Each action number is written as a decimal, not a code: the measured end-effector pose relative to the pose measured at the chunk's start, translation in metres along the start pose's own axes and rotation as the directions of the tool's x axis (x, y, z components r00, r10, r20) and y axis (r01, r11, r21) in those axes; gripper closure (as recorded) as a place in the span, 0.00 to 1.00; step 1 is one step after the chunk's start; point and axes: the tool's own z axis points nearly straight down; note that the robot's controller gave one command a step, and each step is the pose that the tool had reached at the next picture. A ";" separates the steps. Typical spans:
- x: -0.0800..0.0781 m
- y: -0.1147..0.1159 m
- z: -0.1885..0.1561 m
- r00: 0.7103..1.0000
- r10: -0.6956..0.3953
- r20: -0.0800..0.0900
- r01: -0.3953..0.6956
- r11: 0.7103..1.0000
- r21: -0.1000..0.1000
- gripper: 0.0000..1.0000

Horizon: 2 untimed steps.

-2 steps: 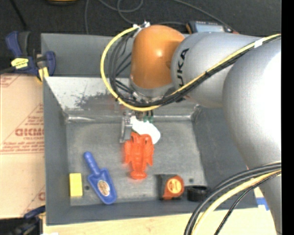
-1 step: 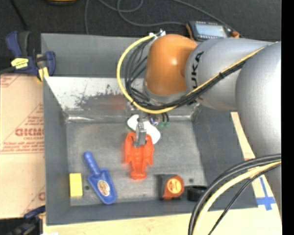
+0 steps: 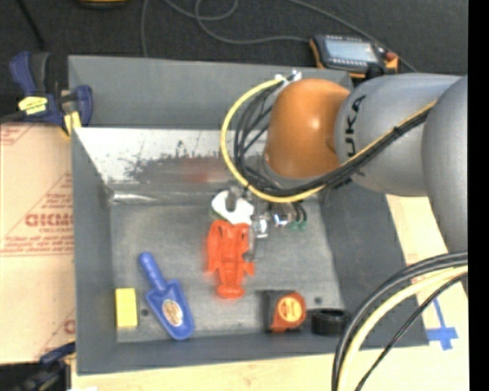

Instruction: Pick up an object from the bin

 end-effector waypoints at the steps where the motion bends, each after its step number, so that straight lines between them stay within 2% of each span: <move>1: 0.009 -0.004 0.008 0.991 0.133 0.000 -0.133 0.991 -0.001 0.00; 2: 0.011 -0.009 0.033 0.984 0.179 0.002 -0.179 0.984 -0.002 0.00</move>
Offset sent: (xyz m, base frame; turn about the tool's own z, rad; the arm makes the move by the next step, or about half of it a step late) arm -0.0123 -0.0180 -0.0531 0.1263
